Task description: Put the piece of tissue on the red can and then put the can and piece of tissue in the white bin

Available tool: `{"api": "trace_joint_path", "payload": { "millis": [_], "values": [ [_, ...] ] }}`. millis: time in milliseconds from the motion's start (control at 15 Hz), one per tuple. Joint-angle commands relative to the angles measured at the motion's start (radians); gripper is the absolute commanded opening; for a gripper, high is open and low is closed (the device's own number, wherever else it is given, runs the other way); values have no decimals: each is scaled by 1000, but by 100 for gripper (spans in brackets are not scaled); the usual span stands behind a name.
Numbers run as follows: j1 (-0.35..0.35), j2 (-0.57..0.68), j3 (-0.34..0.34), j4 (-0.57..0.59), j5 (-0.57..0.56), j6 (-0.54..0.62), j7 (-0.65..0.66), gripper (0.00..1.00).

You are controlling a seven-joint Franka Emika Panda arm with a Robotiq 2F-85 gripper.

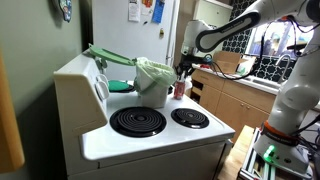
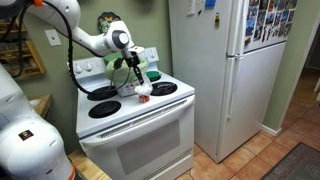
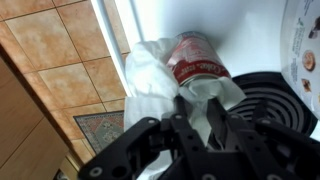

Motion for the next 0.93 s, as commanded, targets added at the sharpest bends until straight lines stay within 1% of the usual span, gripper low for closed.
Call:
{"api": "trace_joint_path", "payload": {
  "millis": [0,67,133,200,333,400,667,867],
  "values": [
    [8,-28,-6,-16,-33,8,20,48],
    [6,-29,-6,-16,-35,7,22,22],
    [5,-30,-6,-16,-39,10,22,23],
    [4,-31,-6,-15,-42,10,23,19],
    [2,-33,-7,-13,-50,12,26,4],
    [0,-35,-8,-13,-57,14,30,0],
    [-2,-23,-13,-12,-71,28,33,0],
    [6,-1,-12,-8,-55,36,27,0]
  ]
}}
